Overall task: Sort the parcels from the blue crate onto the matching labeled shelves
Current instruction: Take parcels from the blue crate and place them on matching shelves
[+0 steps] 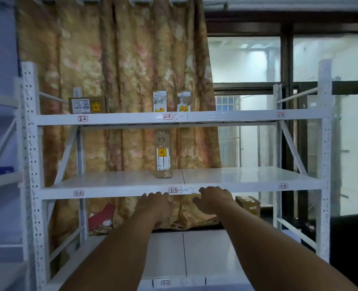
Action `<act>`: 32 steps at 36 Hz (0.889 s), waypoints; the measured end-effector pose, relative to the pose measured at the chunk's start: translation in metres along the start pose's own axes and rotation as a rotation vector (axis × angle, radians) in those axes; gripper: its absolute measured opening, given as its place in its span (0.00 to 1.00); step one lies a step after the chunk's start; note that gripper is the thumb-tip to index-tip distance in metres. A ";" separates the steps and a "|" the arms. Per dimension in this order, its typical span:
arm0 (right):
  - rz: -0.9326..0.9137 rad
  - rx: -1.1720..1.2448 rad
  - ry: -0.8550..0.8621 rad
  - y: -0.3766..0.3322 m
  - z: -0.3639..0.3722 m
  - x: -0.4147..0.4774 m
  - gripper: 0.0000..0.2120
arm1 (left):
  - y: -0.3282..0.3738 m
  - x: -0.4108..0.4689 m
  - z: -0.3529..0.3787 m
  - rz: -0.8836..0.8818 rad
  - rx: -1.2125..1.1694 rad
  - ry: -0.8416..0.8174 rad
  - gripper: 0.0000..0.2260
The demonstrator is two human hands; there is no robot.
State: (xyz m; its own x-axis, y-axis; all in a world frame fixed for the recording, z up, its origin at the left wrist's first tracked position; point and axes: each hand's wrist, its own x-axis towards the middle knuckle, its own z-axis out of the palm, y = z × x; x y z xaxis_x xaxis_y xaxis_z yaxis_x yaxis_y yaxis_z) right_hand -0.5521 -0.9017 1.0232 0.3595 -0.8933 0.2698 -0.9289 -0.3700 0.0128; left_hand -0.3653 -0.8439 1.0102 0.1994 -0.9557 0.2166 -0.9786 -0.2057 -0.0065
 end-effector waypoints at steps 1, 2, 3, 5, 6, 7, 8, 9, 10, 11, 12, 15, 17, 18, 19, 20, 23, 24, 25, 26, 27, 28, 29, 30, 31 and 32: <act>0.008 0.000 -0.004 0.005 -0.005 -0.007 0.27 | 0.003 -0.005 -0.003 0.006 -0.007 0.007 0.24; 0.014 -0.002 -0.004 0.010 -0.010 -0.014 0.28 | 0.007 -0.009 -0.005 0.015 -0.011 0.014 0.25; 0.016 -0.007 -0.001 0.014 -0.014 -0.021 0.28 | 0.010 -0.013 -0.008 0.022 -0.012 0.019 0.26; 0.025 -0.002 0.004 0.020 -0.020 -0.034 0.29 | 0.017 -0.020 -0.012 0.031 -0.010 0.023 0.27; 0.032 0.005 0.003 0.022 -0.021 -0.040 0.29 | 0.020 -0.023 -0.015 0.035 -0.009 0.026 0.28; 0.038 0.011 0.002 0.024 -0.022 -0.046 0.30 | 0.023 -0.026 -0.018 0.039 -0.007 0.028 0.28; 0.044 0.015 0.001 0.026 -0.022 -0.050 0.30 | 0.027 -0.029 -0.021 0.042 -0.008 0.029 0.28; 0.048 0.018 0.001 0.027 -0.023 -0.055 0.30 | 0.030 -0.033 -0.025 0.046 -0.010 0.027 0.28; 0.052 0.024 -0.002 0.028 -0.024 -0.060 0.30 | 0.033 -0.036 -0.028 0.052 -0.011 0.026 0.28; 0.054 0.028 -0.004 0.029 -0.026 -0.065 0.31 | 0.035 -0.041 -0.031 0.058 -0.010 0.027 0.28; 0.056 0.032 -0.004 0.029 -0.027 -0.070 0.31 | 0.037 -0.044 -0.033 0.064 -0.007 0.029 0.28; 0.065 0.042 0.013 0.029 -0.031 -0.078 0.31 | 0.038 -0.052 -0.038 0.076 0.003 0.043 0.27; 0.072 0.048 0.016 0.027 -0.033 -0.082 0.31 | 0.035 -0.055 -0.039 0.077 0.005 0.041 0.28; 0.073 0.051 0.016 0.025 -0.034 -0.085 0.31 | 0.033 -0.057 -0.039 0.075 0.008 0.037 0.28; 0.071 0.053 0.016 0.022 -0.035 -0.086 0.31 | 0.030 -0.059 -0.040 0.071 0.011 0.033 0.28; 0.068 0.055 0.014 0.018 -0.037 -0.089 0.31 | 0.027 -0.061 -0.041 0.066 0.014 0.028 0.28; 0.046 0.042 0.011 0.006 -0.042 -0.093 0.30 | 0.013 -0.070 -0.045 0.052 0.015 0.034 0.28; 0.035 0.036 0.011 0.000 -0.044 -0.094 0.31 | 0.008 -0.073 -0.047 0.051 0.016 0.038 0.28; 0.023 0.033 0.013 -0.005 -0.045 -0.095 0.31 | 0.003 -0.077 -0.048 0.049 0.019 0.041 0.28; 0.010 0.033 0.015 -0.012 -0.047 -0.096 0.31 | -0.002 -0.082 -0.050 0.044 0.027 0.043 0.27; -0.004 0.034 0.017 -0.019 -0.048 -0.097 0.31 | -0.008 -0.086 -0.051 0.036 0.032 0.044 0.27; -0.017 0.037 0.020 -0.026 -0.049 -0.098 0.30 | -0.014 -0.090 -0.052 0.025 0.033 0.043 0.27; -0.030 0.042 0.023 -0.034 -0.050 -0.099 0.30 | -0.022 -0.093 -0.053 0.011 0.031 0.039 0.27; -0.043 0.050 0.024 -0.043 -0.052 -0.100 0.29 | -0.031 -0.096 -0.054 -0.002 0.036 0.039 0.27; -0.058 0.058 0.024 -0.053 -0.054 -0.100 0.28 | -0.040 -0.101 -0.054 -0.015 0.039 0.041 0.27; -0.077 0.064 0.022 -0.063 -0.056 -0.100 0.28 | -0.051 -0.106 -0.055 -0.030 0.037 0.047 0.27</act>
State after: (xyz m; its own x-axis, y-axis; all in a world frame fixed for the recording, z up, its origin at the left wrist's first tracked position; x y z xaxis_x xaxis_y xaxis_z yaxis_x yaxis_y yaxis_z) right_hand -0.5341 -0.7744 1.0495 0.4268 -0.8560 0.2917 -0.8909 -0.4534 -0.0268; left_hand -0.3397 -0.7209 1.0413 0.2252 -0.9381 0.2630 -0.9695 -0.2425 -0.0349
